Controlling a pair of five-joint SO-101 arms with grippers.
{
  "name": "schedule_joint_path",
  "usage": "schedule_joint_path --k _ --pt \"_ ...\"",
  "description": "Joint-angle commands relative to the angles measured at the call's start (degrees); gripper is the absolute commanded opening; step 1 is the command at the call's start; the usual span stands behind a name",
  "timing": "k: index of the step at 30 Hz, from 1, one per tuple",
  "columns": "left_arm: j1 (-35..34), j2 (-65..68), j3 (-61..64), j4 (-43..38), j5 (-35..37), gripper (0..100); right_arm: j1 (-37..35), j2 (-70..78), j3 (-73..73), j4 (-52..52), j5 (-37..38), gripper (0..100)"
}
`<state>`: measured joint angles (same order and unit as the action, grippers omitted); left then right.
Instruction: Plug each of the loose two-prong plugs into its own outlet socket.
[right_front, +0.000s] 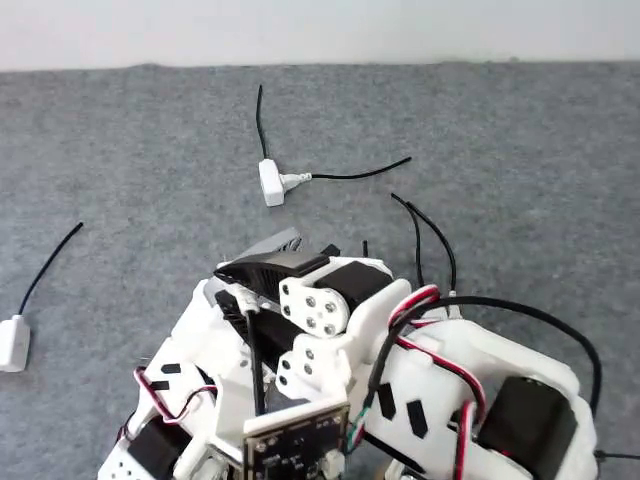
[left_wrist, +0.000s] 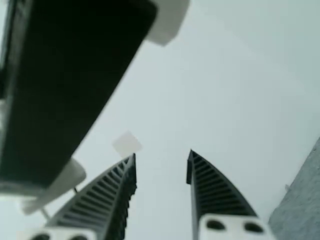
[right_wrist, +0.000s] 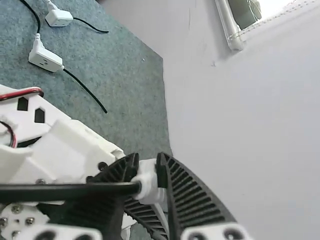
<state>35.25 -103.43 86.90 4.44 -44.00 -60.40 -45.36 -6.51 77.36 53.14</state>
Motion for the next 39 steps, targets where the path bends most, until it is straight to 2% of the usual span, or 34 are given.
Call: schedule_joint_path --k 1,6,13,36,39 --pt "-0.53 -0.97 -2.15 -0.7 -1.67 16 -0.22 -2.07 -2.2 1.1 -0.7 0.9" --pt "-1.23 -0.97 -2.15 -0.62 -1.67 16 -0.13 -2.51 -2.2 1.27 -0.7 0.9" --pt "-2.37 -1.05 -2.68 -0.7 -1.49 16 4.0 -2.42 -2.11 3.82 -0.79 0.9" --pt "-2.46 -1.05 -3.65 -0.7 -1.76 16 4.26 -2.77 -2.2 9.71 -0.79 0.9" --pt "-2.46 -1.05 -4.62 -0.62 -1.76 16 6.11 -4.35 -2.11 9.71 -0.79 0.9"
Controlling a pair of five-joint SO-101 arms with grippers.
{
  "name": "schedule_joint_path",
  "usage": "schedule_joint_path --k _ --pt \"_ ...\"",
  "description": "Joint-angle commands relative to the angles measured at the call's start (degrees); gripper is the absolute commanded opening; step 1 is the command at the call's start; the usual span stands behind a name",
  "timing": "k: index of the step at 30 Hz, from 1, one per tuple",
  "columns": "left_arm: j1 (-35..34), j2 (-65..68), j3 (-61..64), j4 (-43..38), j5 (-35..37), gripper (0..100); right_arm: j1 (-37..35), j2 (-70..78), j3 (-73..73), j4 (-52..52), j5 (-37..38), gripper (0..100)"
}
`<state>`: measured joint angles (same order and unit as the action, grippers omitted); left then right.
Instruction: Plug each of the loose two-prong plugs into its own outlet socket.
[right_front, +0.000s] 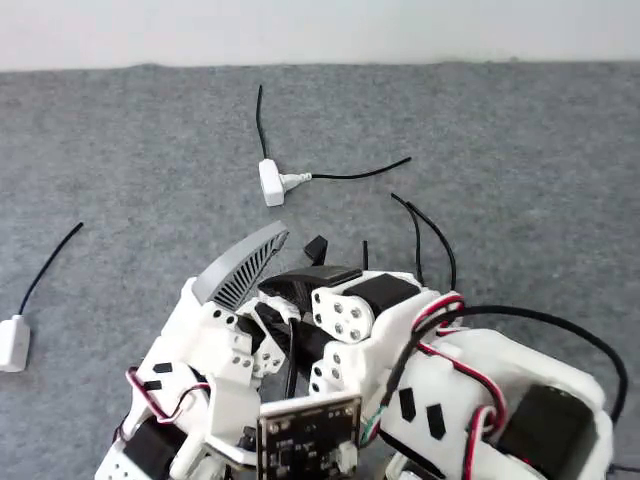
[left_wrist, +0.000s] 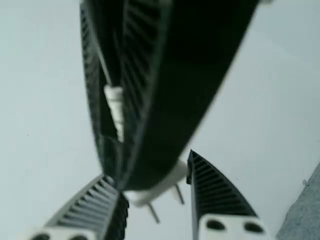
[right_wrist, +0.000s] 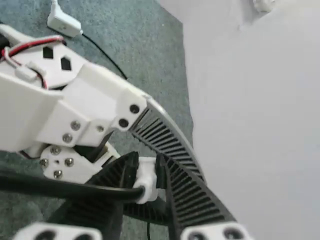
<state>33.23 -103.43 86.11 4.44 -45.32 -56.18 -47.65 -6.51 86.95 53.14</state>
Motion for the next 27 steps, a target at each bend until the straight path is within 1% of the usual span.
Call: schedule_joint_path --k 1,3,6,8,15,22,27 --pt "-0.44 -1.05 -4.18 -0.62 -0.35 16 2.77 -2.59 -2.11 0.04 -0.79 0.9" --pt "-0.44 -1.05 -4.44 -0.62 -0.44 16 4.18 -3.12 -2.11 0.48 -0.79 0.9" --pt "-2.29 -1.05 -4.53 -0.62 -0.26 16 5.49 -3.3 -2.11 1.54 -0.79 0.9" --pt "-3.25 -1.05 -4.44 -0.62 -0.26 16 5.58 -3.47 -2.11 2.59 -0.79 0.9" --pt "-3.16 -1.05 -4.53 -0.62 -0.18 16 5.58 -3.56 -2.11 2.59 -0.79 0.9" --pt "-3.16 -1.05 -3.12 -0.44 -0.18 16 5.41 -3.65 -2.46 -0.84 -0.79 0.9" --pt "-3.16 -1.05 -0.48 -0.53 -0.18 16 5.14 -3.65 -2.55 -1.27 -0.79 0.9"
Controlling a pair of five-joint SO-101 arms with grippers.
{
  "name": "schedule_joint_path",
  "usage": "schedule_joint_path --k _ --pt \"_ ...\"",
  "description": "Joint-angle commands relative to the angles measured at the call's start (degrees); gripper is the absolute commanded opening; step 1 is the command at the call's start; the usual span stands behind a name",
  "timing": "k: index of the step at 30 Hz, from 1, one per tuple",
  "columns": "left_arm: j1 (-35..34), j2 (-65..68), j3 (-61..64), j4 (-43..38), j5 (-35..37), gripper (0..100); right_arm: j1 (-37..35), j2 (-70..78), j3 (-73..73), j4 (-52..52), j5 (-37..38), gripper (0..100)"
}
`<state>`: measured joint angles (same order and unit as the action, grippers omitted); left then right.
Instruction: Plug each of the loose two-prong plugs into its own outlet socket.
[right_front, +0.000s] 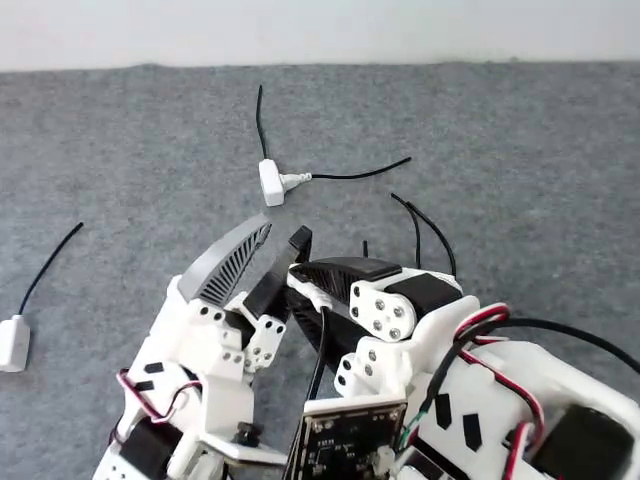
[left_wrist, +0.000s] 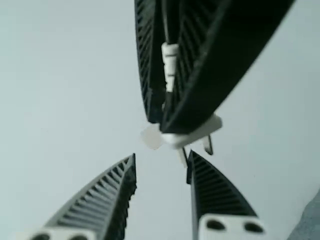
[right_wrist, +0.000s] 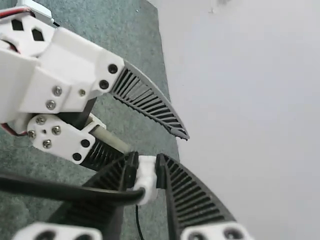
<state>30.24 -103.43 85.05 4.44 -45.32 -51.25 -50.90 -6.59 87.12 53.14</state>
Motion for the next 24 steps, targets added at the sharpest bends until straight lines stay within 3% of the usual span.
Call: schedule_joint_path --k 1,24 --pt "-0.18 -1.05 0.84 -0.62 -0.18 16 0.22 -0.4 -2.46 -1.45 -0.79 0.9" --pt "-0.26 -1.05 -2.86 -0.53 2.81 16 -2.51 -0.31 7.91 -8.84 -0.7 0.9"
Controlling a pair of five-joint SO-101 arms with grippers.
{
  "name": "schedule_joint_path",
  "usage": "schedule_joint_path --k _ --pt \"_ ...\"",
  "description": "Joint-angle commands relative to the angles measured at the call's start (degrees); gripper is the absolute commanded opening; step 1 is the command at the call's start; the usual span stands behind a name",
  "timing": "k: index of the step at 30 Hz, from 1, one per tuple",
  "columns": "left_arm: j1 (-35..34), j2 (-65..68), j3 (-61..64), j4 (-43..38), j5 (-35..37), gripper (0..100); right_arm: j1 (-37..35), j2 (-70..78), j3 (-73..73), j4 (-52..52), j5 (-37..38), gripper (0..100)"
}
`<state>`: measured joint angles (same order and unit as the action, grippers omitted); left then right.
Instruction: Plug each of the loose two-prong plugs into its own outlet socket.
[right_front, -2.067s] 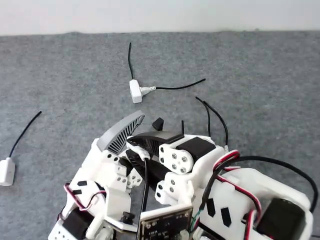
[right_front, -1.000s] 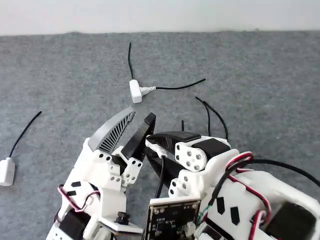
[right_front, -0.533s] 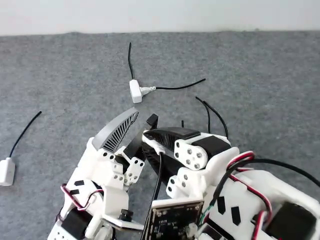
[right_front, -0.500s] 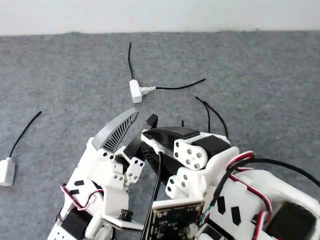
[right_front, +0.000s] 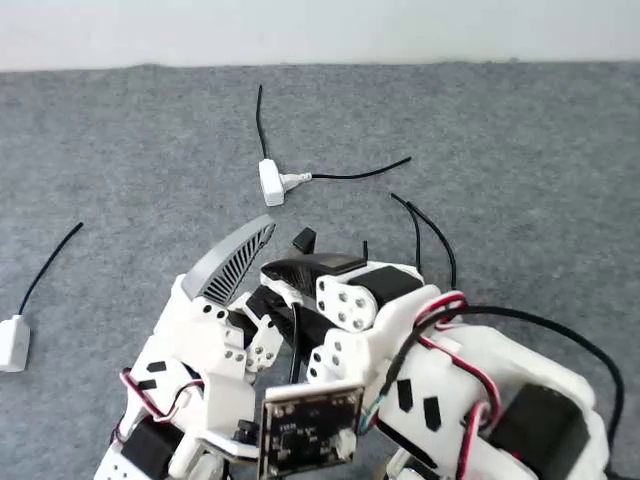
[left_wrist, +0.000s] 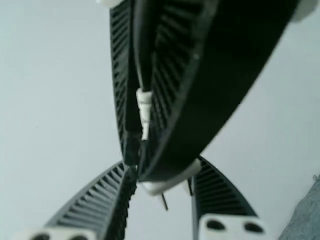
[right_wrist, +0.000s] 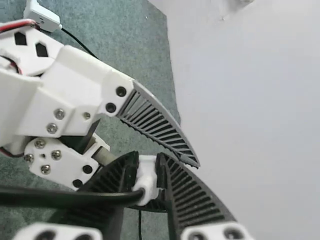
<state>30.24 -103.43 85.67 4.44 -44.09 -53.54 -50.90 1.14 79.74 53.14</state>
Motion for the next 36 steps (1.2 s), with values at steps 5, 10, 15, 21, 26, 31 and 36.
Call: schedule_joint_path --k 5,10,15,21,26,31,36 --pt "-3.08 -1.05 -3.47 -0.53 1.76 16 -0.22 -0.4 0.44 0.66 -0.79 0.9" --pt "-4.84 -1.05 -3.56 -0.53 1.85 16 -0.13 -0.4 0.44 3.12 -0.79 0.9" --pt "-4.92 -1.05 -3.65 -0.53 1.85 16 -0.13 -0.4 0.44 3.38 -0.79 0.9" --pt "-4.92 -1.05 -3.65 -0.53 1.85 16 -0.13 -0.4 0.53 5.32 -0.79 0.9" --pt "-4.92 -1.05 -3.74 -0.53 1.85 16 1.98 -0.4 0.53 6.37 -0.79 0.9" --pt "-4.92 -1.05 -3.74 -0.53 1.85 16 5.41 -0.4 0.53 6.46 -0.79 0.9" --pt "-4.92 -1.05 -3.74 -0.53 1.85 16 5.67 -0.4 1.93 6.46 -0.79 0.9"
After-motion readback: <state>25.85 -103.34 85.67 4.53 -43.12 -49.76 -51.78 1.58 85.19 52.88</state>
